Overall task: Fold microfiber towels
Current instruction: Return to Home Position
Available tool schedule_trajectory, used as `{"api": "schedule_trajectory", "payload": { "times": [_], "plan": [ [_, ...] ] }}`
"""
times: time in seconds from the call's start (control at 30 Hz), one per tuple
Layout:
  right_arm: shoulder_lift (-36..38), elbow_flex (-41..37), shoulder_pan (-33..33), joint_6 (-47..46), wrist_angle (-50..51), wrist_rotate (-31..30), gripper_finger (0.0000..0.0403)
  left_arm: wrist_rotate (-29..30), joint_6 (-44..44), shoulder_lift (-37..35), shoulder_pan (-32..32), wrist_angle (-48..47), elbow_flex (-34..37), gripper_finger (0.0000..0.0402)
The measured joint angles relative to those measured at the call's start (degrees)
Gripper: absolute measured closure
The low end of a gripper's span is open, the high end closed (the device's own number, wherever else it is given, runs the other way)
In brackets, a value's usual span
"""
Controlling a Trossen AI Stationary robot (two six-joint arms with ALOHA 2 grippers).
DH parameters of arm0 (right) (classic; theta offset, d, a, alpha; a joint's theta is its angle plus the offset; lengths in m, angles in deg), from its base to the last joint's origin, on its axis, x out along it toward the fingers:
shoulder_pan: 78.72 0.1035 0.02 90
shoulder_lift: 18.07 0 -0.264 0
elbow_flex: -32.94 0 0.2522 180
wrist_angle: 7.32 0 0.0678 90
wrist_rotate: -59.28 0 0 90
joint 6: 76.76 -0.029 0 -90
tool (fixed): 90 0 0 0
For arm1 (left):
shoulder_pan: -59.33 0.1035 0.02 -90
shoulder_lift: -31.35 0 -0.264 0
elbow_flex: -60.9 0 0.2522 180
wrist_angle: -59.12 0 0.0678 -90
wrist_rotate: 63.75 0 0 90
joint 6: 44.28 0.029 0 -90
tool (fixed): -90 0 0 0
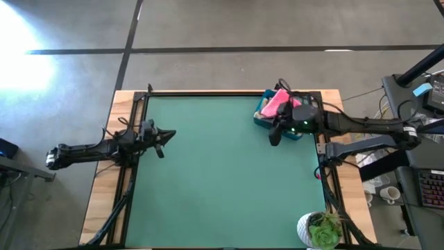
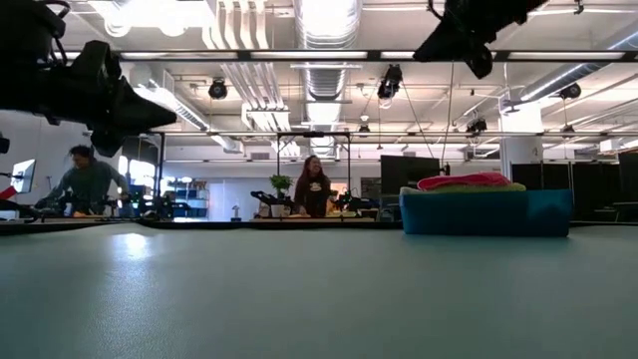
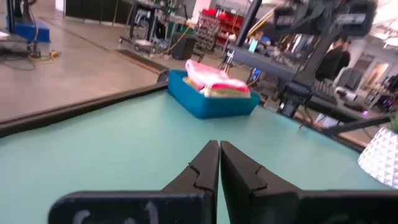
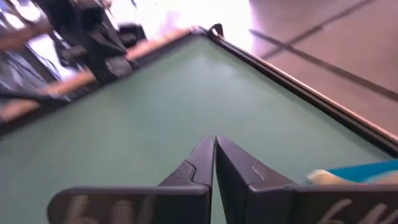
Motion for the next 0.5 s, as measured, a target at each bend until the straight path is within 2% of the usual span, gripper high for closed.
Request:
{"api": "schedule_trajectory", "payload": {
  "times": [0.13,0.33,0.5],
  "plan": [
    [6.37,-9.62,0.00,-2.14,-10.02,2.47,0.0394,0.02,3.04,-1.18,0.00,0.41,-0.66,0.0401],
    [16.81,-19.35,0.00,-4.64,-12.50,2.84,0.0394,0.09,19.80,-4.05,0.00,0.58,-1.57,0.0401],
    [25.14,-26.37,0.00,-5.28,-15.32,2.77,0.0394,0.11,20.85,-5.61,0.00,0.49,-1.60,0.0401]
  ]
}}
